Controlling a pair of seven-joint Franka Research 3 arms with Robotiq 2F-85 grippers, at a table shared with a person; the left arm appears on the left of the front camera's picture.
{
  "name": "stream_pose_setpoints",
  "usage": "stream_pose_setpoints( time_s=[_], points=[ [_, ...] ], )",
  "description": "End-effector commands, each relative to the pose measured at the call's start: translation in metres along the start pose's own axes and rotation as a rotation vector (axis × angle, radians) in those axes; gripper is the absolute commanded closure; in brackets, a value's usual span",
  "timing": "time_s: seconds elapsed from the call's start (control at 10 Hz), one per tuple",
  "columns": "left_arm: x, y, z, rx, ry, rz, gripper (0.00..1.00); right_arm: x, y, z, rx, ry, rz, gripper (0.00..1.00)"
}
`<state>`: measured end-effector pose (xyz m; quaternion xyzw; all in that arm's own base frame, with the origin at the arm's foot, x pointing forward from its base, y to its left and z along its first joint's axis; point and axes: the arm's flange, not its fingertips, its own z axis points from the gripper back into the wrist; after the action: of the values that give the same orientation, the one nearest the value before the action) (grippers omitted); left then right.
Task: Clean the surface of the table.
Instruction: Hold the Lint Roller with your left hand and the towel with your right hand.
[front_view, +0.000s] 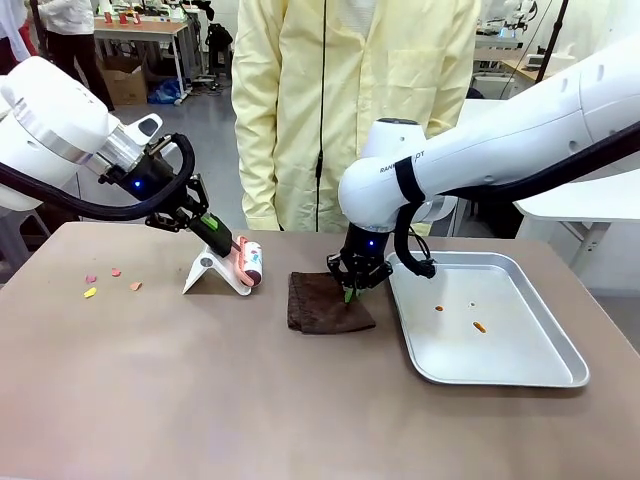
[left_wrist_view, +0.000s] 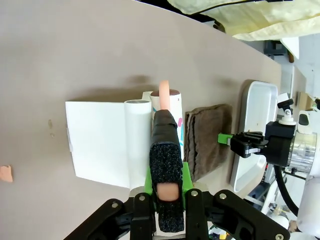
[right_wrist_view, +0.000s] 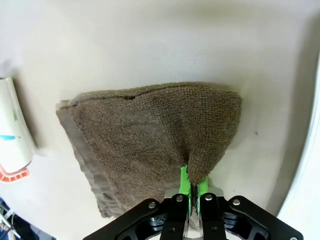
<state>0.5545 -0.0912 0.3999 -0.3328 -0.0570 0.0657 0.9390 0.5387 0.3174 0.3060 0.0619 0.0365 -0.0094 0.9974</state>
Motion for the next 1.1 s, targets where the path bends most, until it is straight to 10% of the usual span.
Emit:
stream_pose_setpoints(
  time_s=[0.0,0.5,1.0],
  points=[
    [-0.006,-0.001,0.005,-0.045,-0.029,-0.032,1.00,0.002,-0.011,0.006,0.072,0.000,-0.047,1.00],
    [-0.038,-0.010,0.053,-0.250,0.039,-0.108,1.00,-0.018,-0.085,0.058,0.889,0.349,0.200,1.00],
    [-0.107,0.075,0.166,-0.617,0.103,-0.138,1.00,-0.085,-0.162,0.104,1.252,0.261,0.201,1.00]
  ],
)
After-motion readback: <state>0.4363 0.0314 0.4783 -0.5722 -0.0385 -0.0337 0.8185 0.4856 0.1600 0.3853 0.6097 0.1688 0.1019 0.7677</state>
